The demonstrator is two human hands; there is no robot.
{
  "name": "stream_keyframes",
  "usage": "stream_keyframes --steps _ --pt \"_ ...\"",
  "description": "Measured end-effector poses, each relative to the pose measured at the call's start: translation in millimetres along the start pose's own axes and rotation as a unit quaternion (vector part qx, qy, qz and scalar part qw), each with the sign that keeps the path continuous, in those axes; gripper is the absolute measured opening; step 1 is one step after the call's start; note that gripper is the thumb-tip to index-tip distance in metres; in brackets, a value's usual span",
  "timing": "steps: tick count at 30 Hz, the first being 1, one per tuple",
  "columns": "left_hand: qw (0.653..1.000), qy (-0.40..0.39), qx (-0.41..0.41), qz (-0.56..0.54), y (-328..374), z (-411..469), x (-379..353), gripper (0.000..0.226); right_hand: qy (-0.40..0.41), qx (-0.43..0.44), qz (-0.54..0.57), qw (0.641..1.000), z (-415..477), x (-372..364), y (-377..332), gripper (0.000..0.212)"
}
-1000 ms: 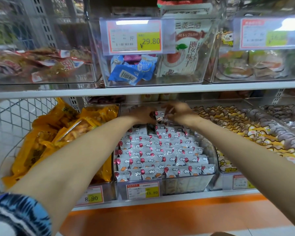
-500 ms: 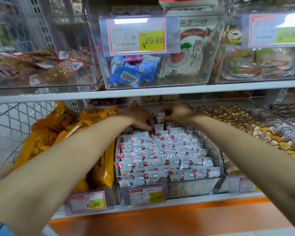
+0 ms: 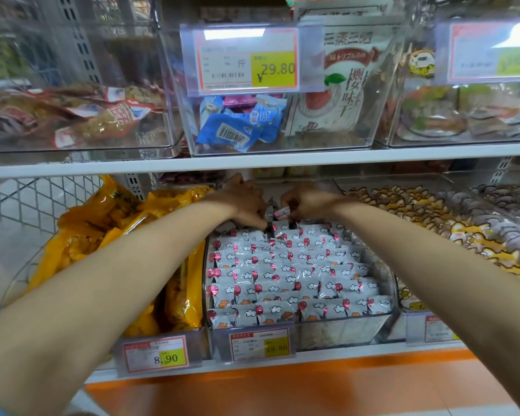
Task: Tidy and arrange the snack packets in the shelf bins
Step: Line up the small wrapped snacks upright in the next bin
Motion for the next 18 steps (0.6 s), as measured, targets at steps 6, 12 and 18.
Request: stream_keyframes --steps 6,12,18 --pt "0.998 0.024 -0.012 -0.053 -1 -7 0 0.039 -0.012 0.009 -0.022 1.0 5 -7 2 0.018" --pt "0.989 0.053 -0.044 -0.134 1 -7 -5 0.025 -0.007 -0.001 -0.052 0.999 5 0 15 0.018" --pt "0.975 -0.01 -0.089 -0.202 12 -2 -8 0.03 0.145 0.052 0.055 0.987 -1 11 12 0.038"
Point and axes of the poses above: each hand's wrist, its own z-axis towards the middle knuckle, its own x-axis out of the back of the hand, y = z × x, the point moved 2 cm from there along z, towards the middle knuckle, and after that the axes turned 7 degrees about -y, right-handed, at the moved point
